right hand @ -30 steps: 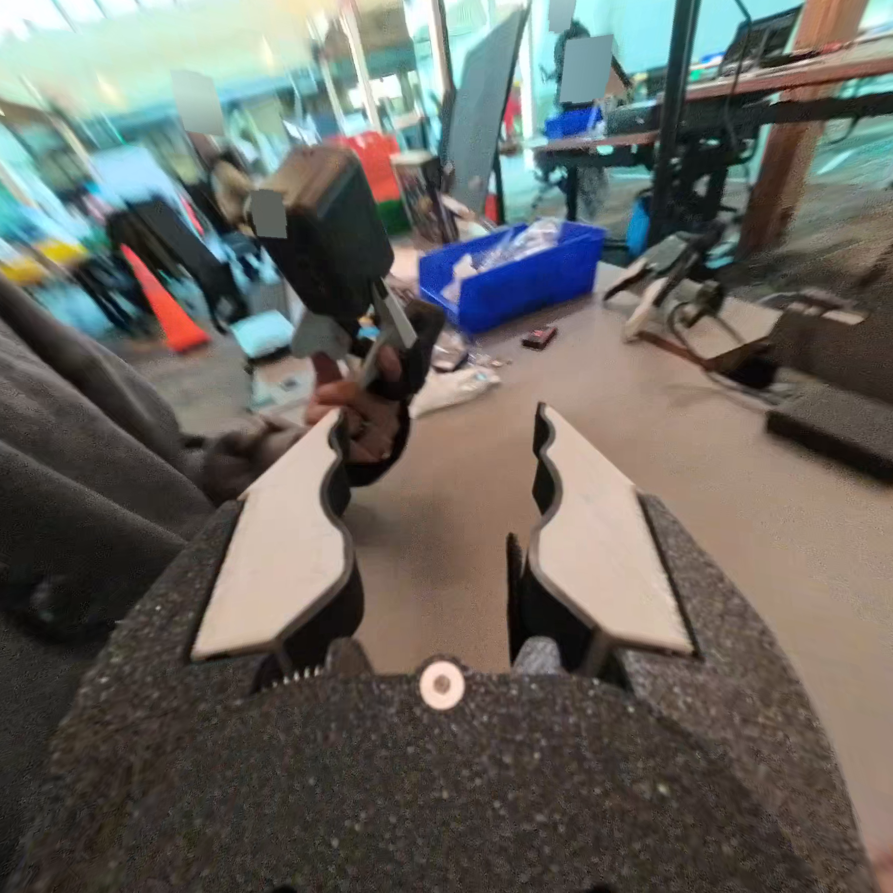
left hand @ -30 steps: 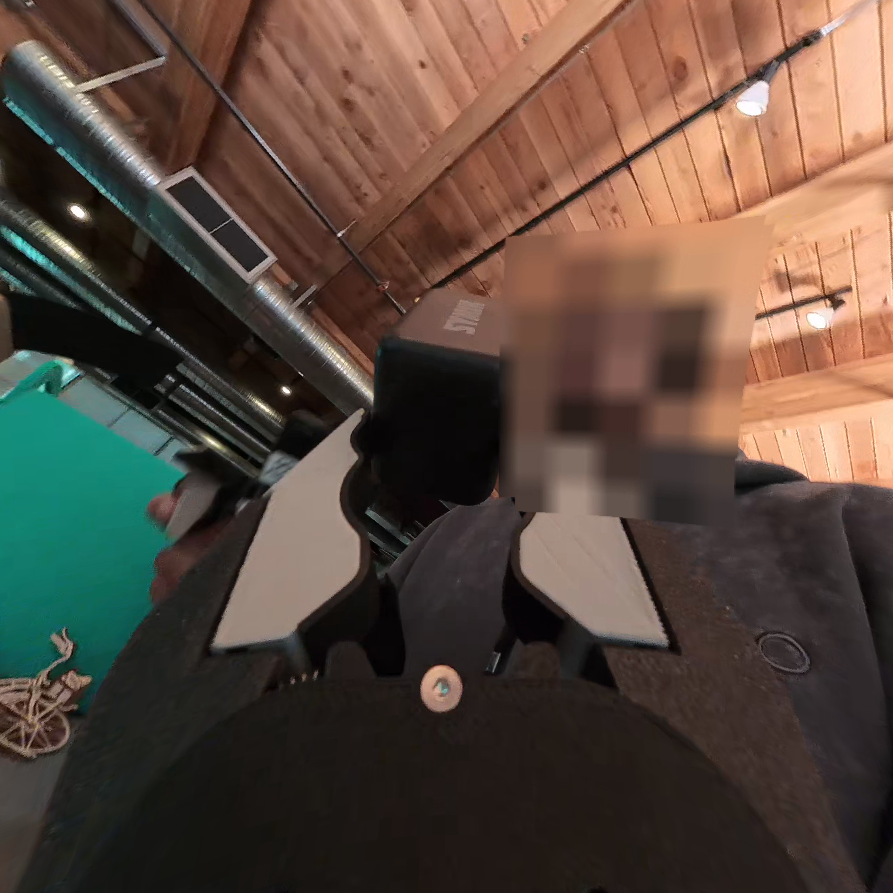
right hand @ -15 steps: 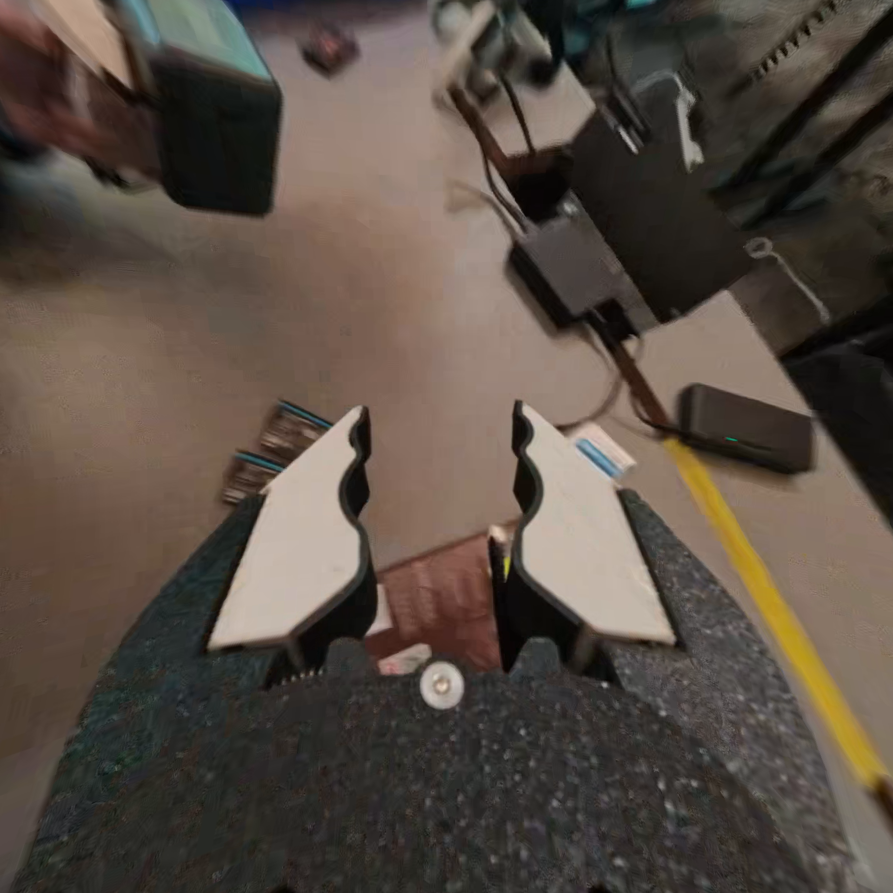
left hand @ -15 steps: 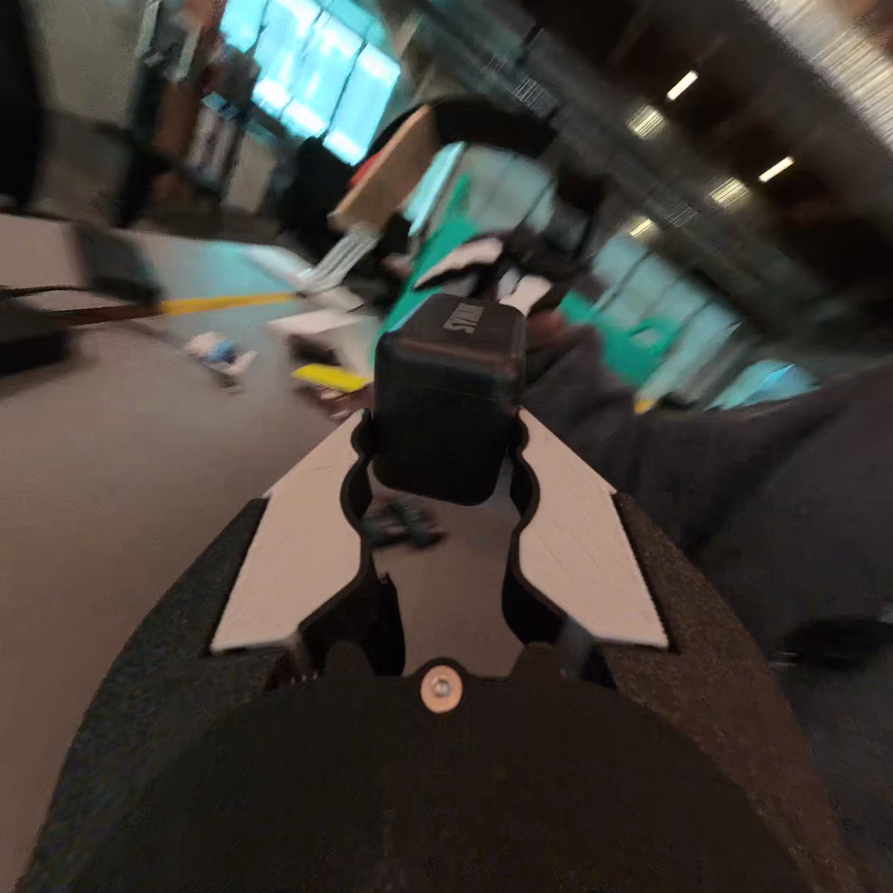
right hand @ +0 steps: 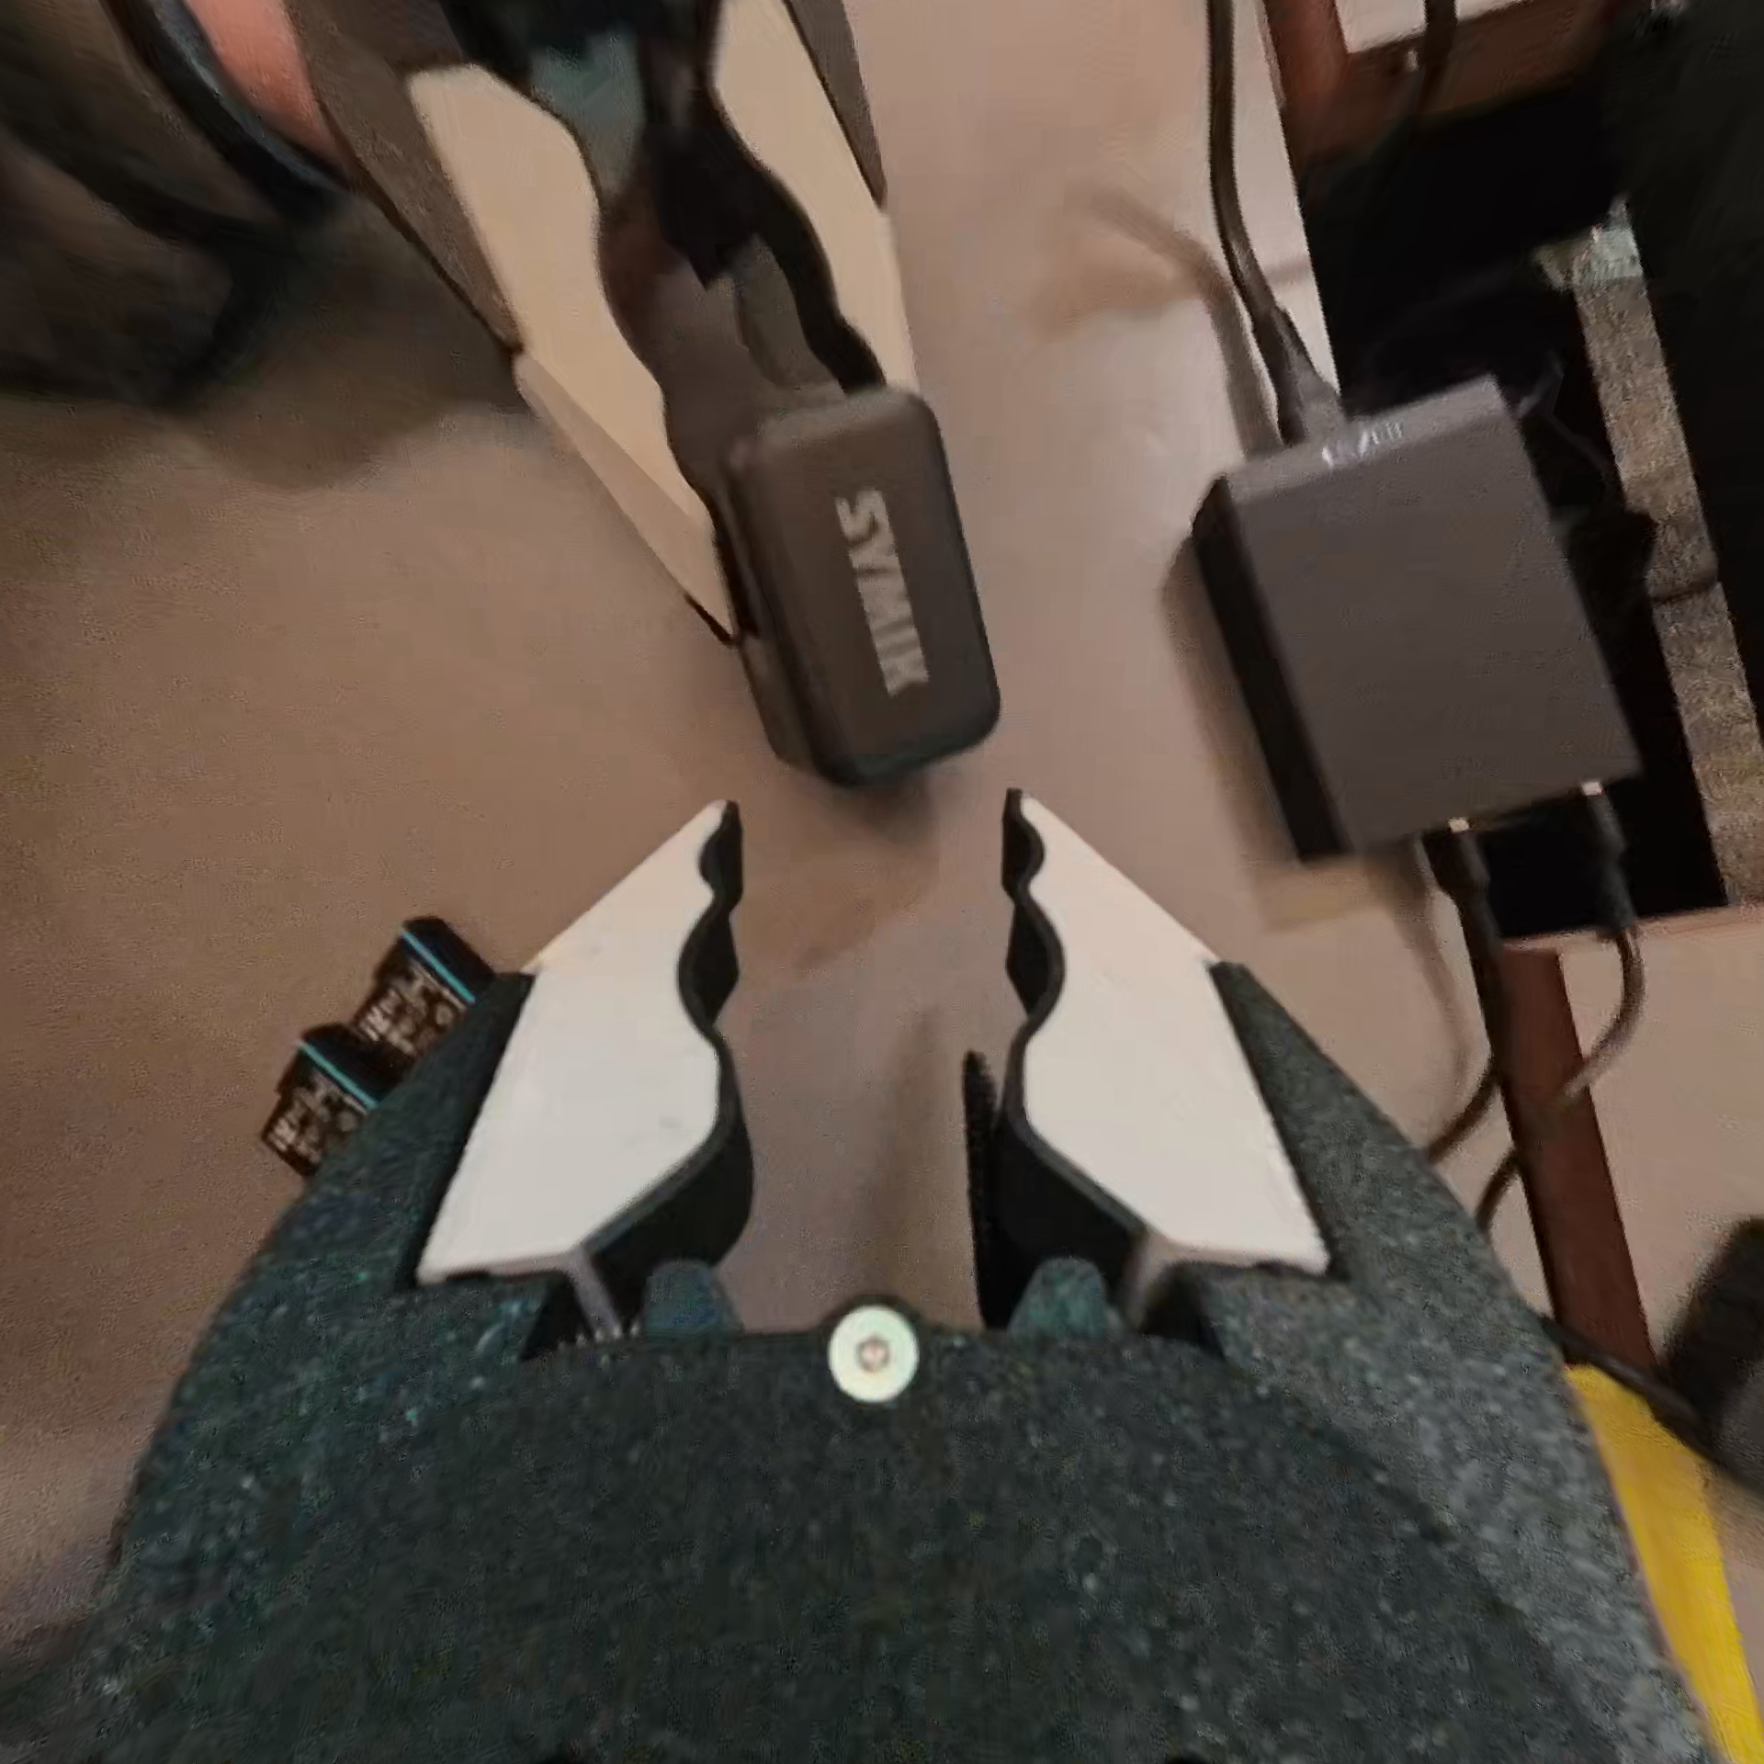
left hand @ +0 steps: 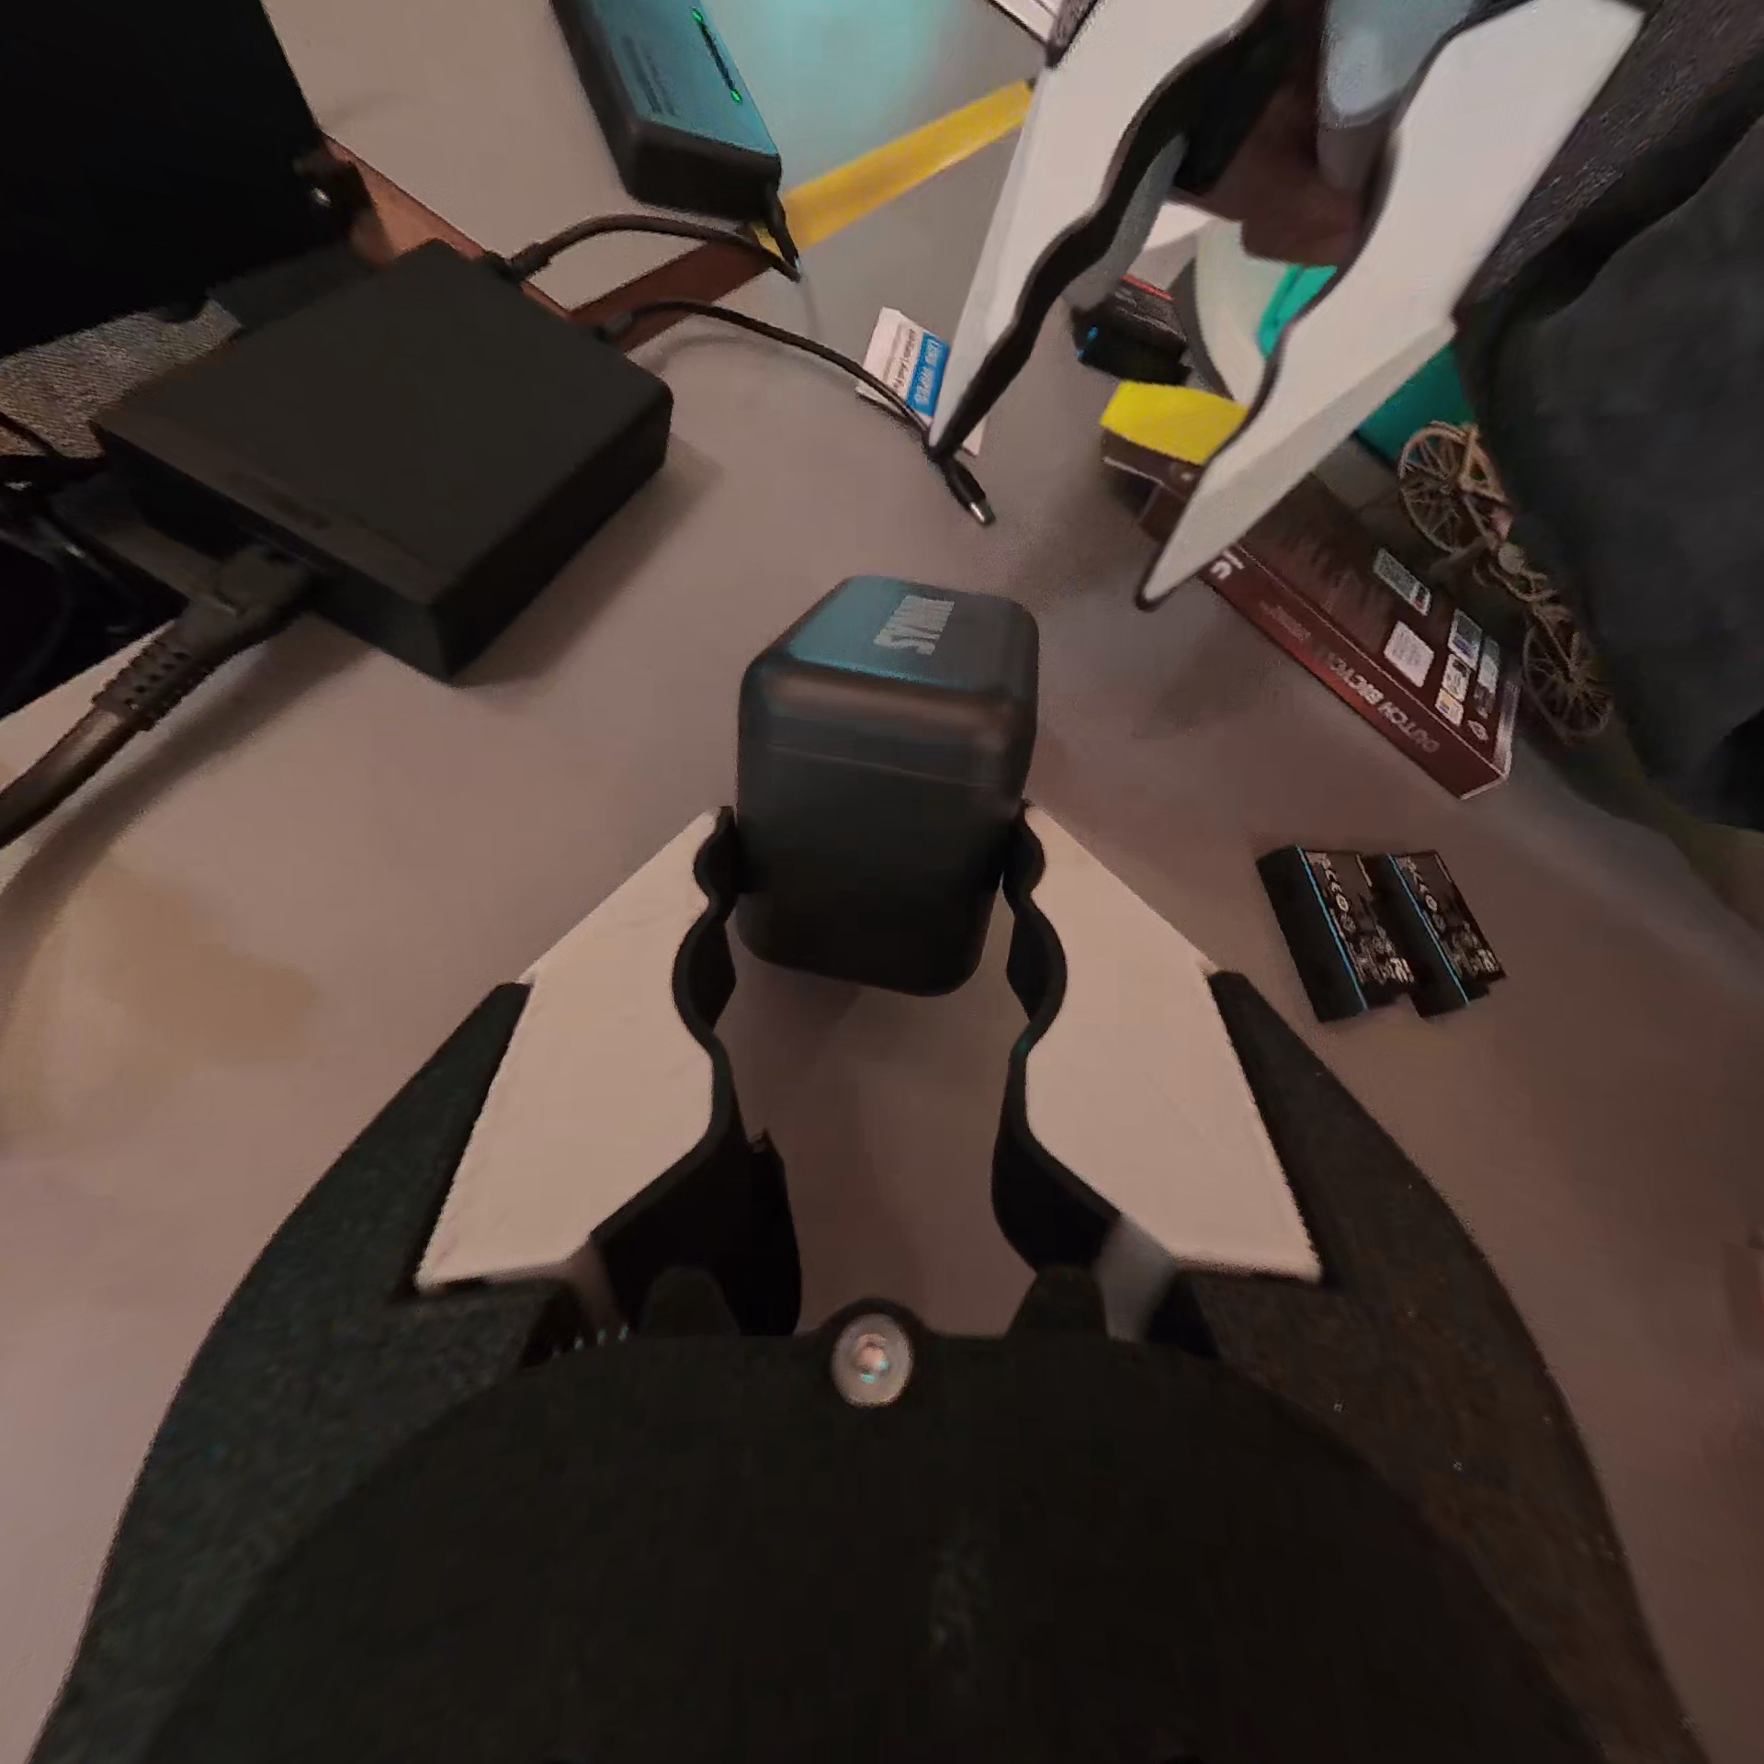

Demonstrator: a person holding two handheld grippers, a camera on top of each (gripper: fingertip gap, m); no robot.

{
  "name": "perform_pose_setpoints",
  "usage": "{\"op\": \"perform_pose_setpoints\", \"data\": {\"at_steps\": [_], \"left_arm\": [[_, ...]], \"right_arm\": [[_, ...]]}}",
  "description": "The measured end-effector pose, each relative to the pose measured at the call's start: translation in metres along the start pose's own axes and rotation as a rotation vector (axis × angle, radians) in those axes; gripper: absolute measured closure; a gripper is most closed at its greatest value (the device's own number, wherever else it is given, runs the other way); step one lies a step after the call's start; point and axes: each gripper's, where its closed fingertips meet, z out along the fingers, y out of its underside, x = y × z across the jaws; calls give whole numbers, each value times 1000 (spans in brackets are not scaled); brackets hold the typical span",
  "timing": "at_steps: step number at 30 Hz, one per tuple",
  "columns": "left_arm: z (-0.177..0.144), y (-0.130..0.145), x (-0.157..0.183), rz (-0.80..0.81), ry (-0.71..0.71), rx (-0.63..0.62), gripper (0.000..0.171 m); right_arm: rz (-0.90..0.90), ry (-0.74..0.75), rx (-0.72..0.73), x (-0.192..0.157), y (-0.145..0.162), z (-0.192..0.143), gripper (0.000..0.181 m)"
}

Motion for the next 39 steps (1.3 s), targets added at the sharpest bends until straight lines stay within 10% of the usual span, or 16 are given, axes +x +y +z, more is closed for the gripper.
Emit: {"op": "perform_pose_setpoints", "data": {"at_steps": [11, 21, 26, 30, 34, 39], "left_arm": [[-5, 20, 13, 140, 46, -72, 117], [-6, 64, 43, 311, -75, -197, 117], [-21, 75, 47, 261, -153, -178, 117], [-33, 83, 49, 191, -243, -147, 116], [-35, 86, 54, 162, -284, -132, 116], [-30, 87, 65, 162, -244, -137, 116]], "right_arm": [[-46, -227, -221, -22, -26, 41, 130], [399, -818, -143, -49, -60, 30, 168], [301, -536, -14, -60, -69, -2, 139], [345, 17, 187, -75, -33, -36, 123], [583, 263, 169, -126, 51, 6, 97], [599, 444, 116, -143, 79, 31, 104]]}}
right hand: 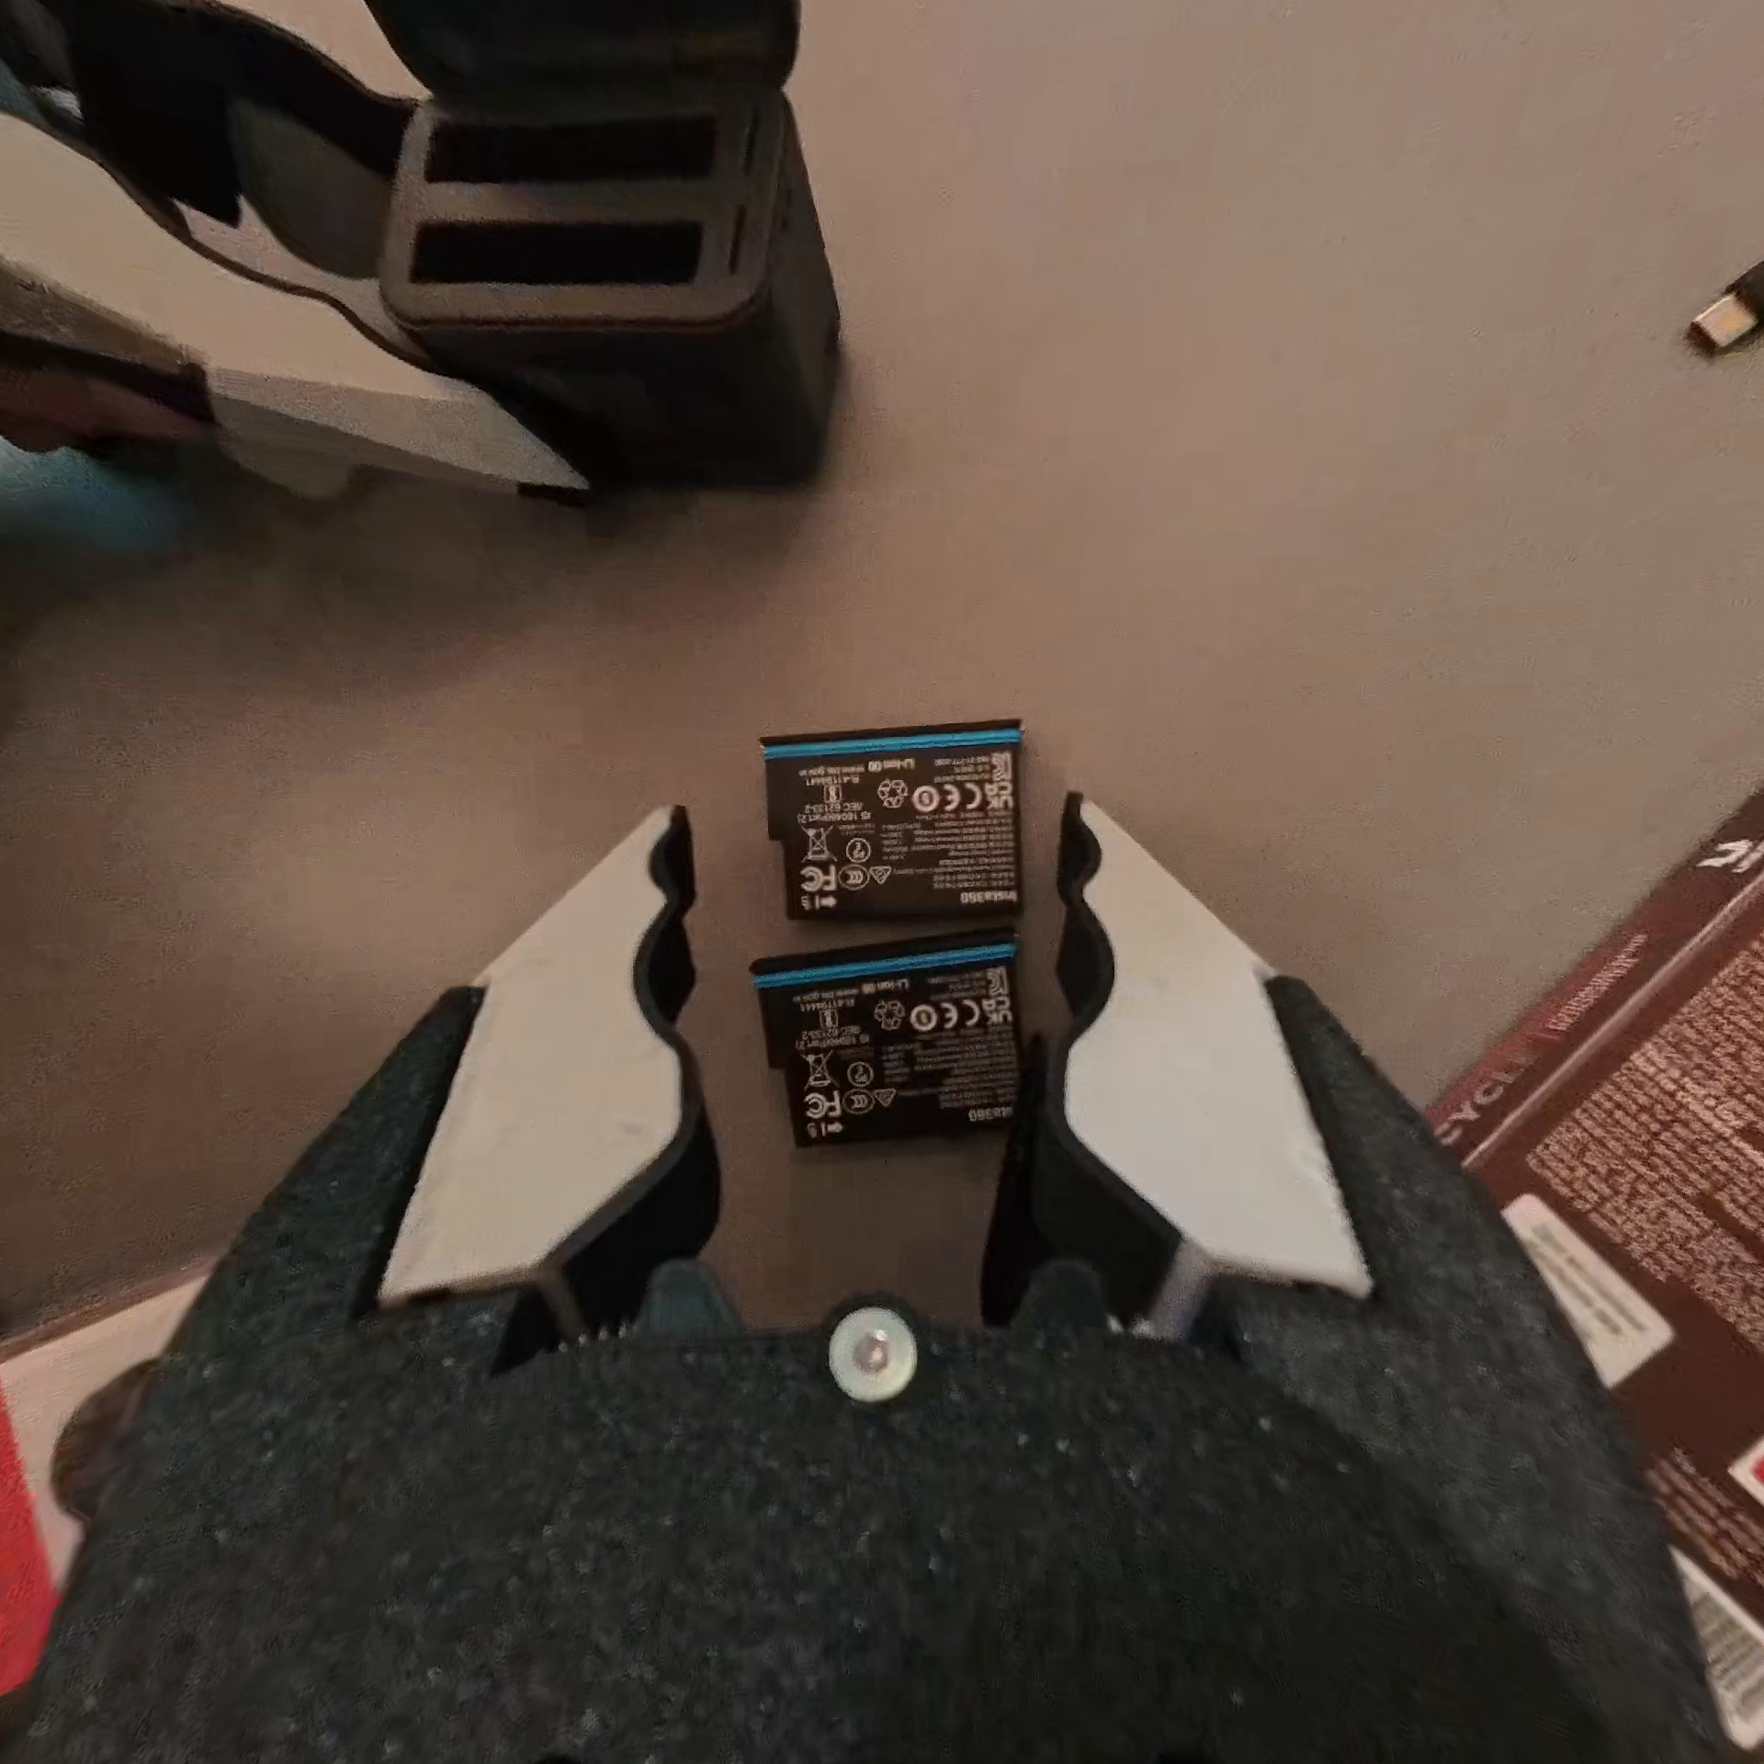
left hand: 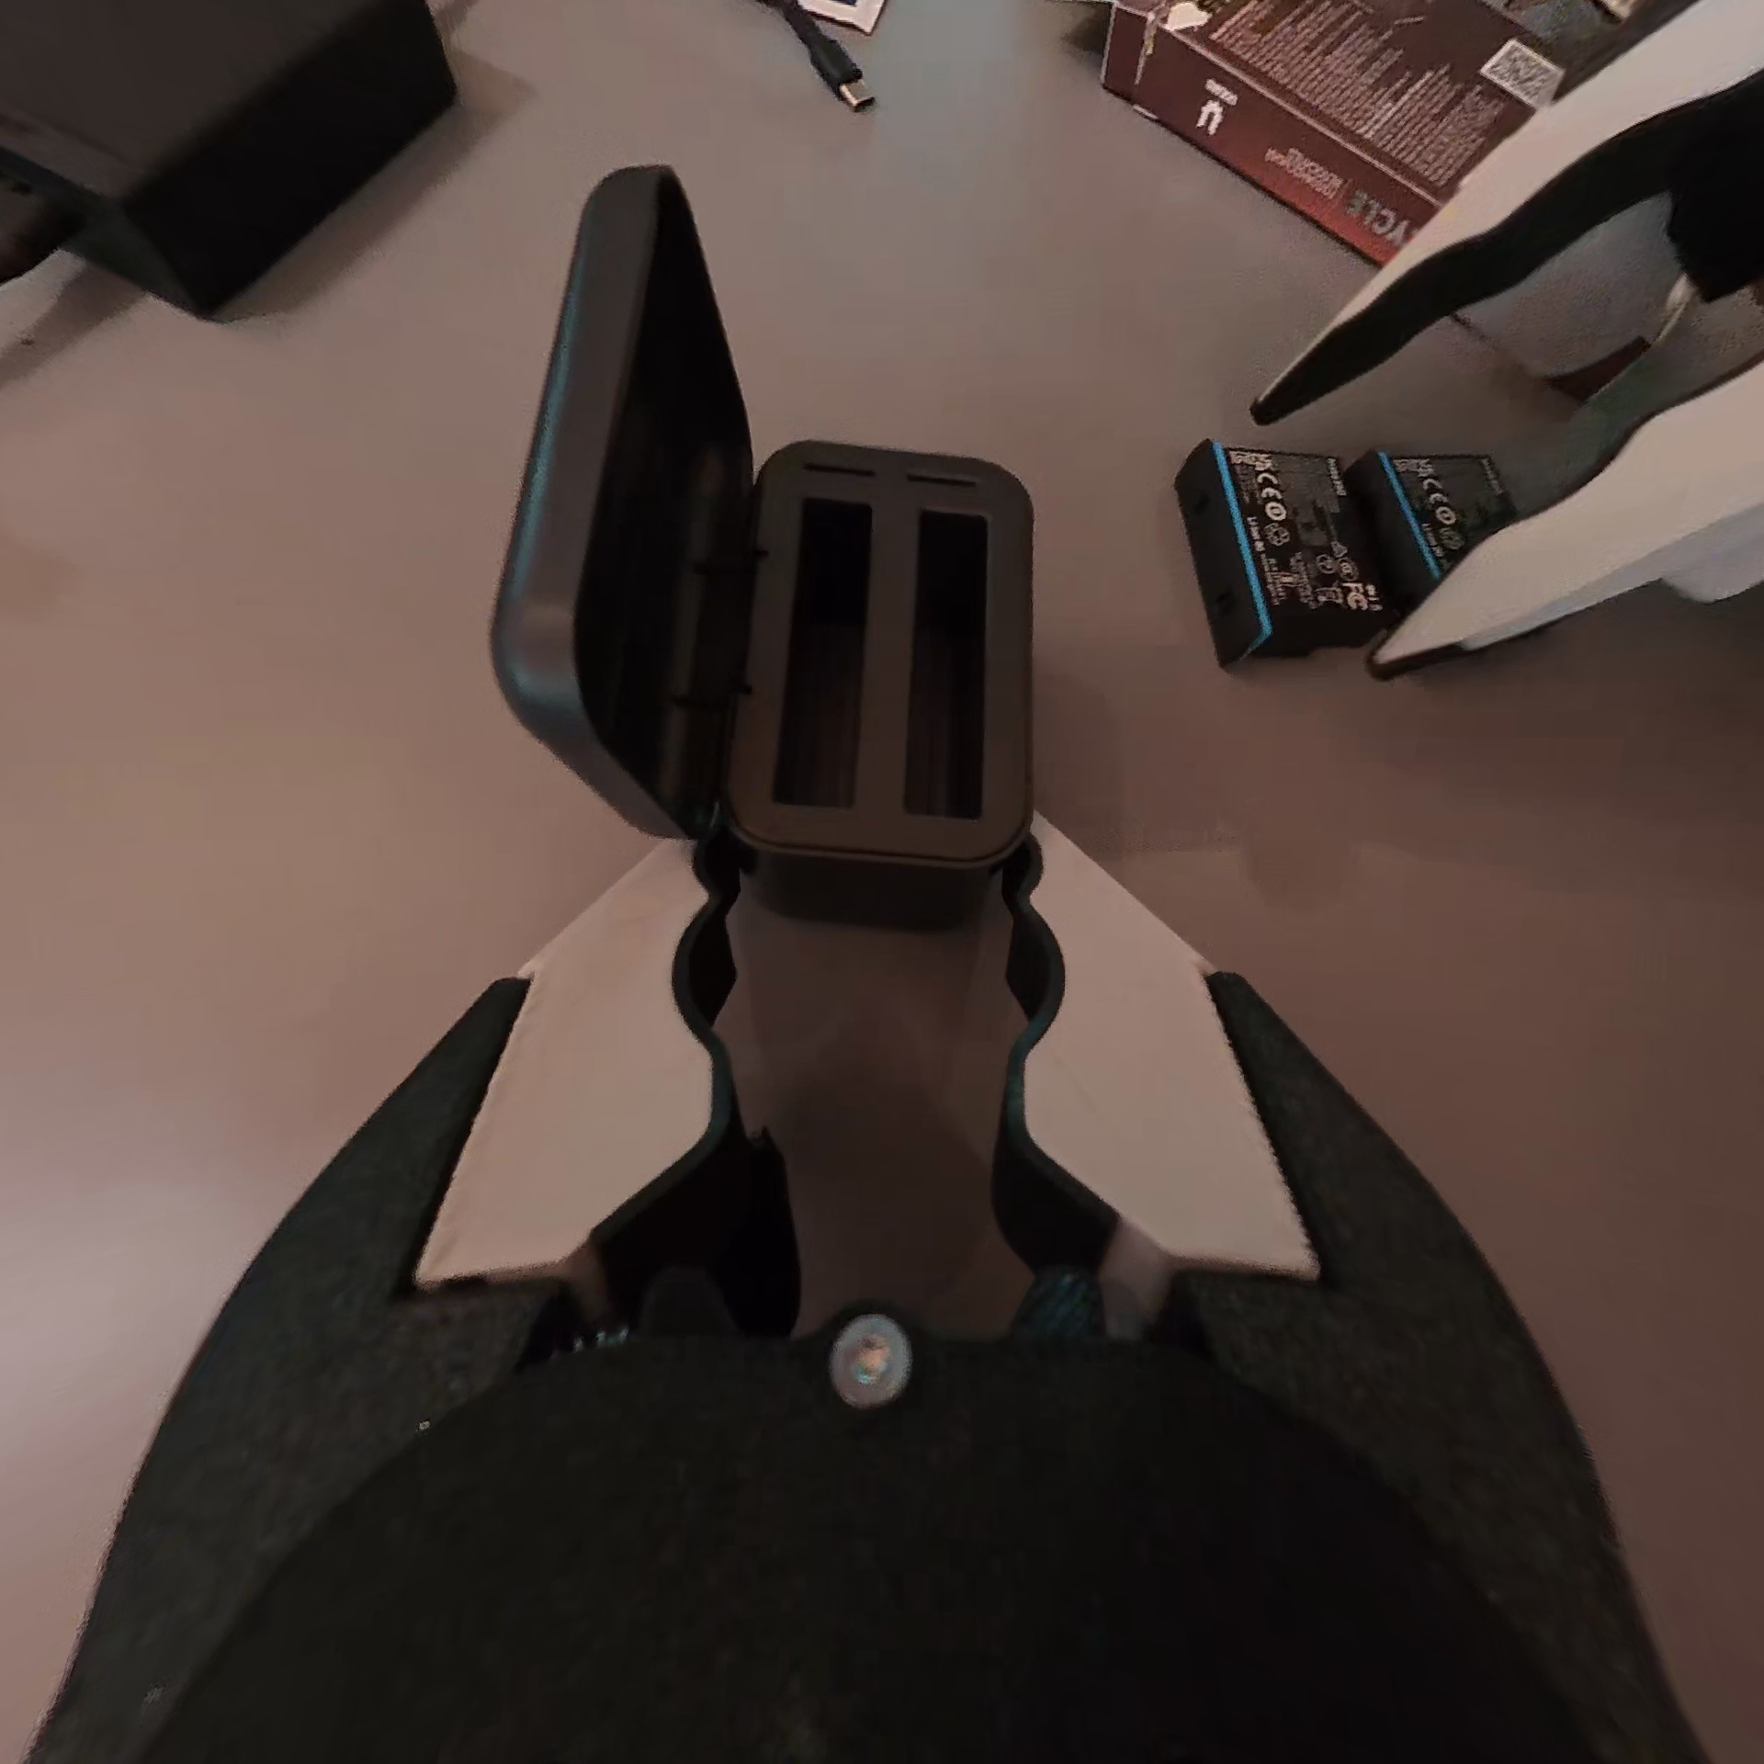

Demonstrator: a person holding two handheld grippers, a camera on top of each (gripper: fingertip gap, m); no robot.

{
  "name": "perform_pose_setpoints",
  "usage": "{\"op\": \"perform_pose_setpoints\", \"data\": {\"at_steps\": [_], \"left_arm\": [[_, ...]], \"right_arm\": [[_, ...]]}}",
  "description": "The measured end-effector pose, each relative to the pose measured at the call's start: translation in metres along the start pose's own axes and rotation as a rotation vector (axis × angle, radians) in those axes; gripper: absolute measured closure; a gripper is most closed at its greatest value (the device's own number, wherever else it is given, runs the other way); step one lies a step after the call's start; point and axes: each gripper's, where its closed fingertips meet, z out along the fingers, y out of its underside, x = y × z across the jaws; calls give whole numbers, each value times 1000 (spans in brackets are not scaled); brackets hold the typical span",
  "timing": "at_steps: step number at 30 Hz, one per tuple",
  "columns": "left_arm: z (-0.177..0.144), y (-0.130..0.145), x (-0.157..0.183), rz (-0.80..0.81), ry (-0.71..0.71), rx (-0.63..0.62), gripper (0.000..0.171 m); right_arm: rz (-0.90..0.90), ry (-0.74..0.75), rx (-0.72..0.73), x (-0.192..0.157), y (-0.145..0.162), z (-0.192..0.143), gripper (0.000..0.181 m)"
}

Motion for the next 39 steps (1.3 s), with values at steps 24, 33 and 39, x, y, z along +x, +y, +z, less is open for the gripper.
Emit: {"op": "perform_pose_setpoints", "data": {"at_steps": [24, 33, 39], "left_arm": [[1, 0, 7, 39, -14, -6, 117], [2, 0, 7, 38, -14, -5, 116], [2, 0, 7, 40, -17, -5, 116]], "right_arm": [[-207, 115, 450, -55, -126, 40, 126], [-66, 19, 357, -59, -112, 28, 131], [-60, 38, 350, -55, -110, 34, 131]]}}
